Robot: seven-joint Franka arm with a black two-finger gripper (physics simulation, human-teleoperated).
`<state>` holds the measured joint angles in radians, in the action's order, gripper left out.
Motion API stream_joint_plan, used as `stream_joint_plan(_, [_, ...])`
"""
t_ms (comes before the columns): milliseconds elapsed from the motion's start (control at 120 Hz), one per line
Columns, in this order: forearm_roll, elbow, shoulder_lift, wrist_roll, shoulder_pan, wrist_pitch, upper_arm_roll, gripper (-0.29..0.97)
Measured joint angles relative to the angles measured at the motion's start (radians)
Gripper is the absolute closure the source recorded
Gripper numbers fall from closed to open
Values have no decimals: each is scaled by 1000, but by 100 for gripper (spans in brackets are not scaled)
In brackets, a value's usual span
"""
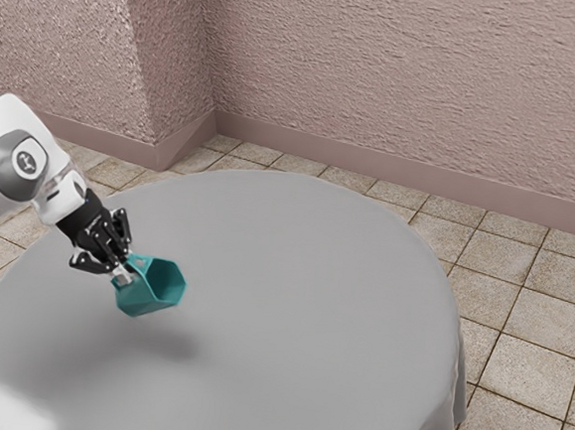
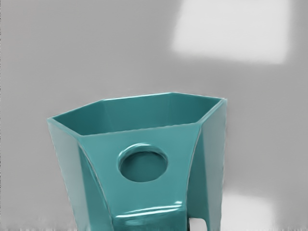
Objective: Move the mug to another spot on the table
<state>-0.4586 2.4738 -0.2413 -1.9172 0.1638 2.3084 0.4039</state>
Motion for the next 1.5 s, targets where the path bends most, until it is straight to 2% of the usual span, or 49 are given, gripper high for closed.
stream_joint_plan(533, [13, -14, 4, -6, -68, 5, -1, 73])
stream_joint_plan(642, [-15, -13, 9, -10, -70, 23, -2, 73])
stream_joint_plan(700, [-81, -13, 11, -23, -71, 34, 0, 73])
stream_joint_plan(800, [-241, -13, 12, -62, -73, 56, 8, 72])
stream_joint_plan(992, [-656, -5, 51, -178, -73, 69, 24, 73])
stream_joint_plan(1067, [-856, 3, 124, -247, -77, 17, 72, 73])
stream_joint_plan(1158, [-1039, 6, 197, -338, -83, -73, 99, 73])
stream_joint_plan(1317, [-1258, 79, 249, -504, -90, -248, 120, 73])
stream_joint_plan(1500, [-1366, 125, 310, -689, -81, -379, 127, 74])
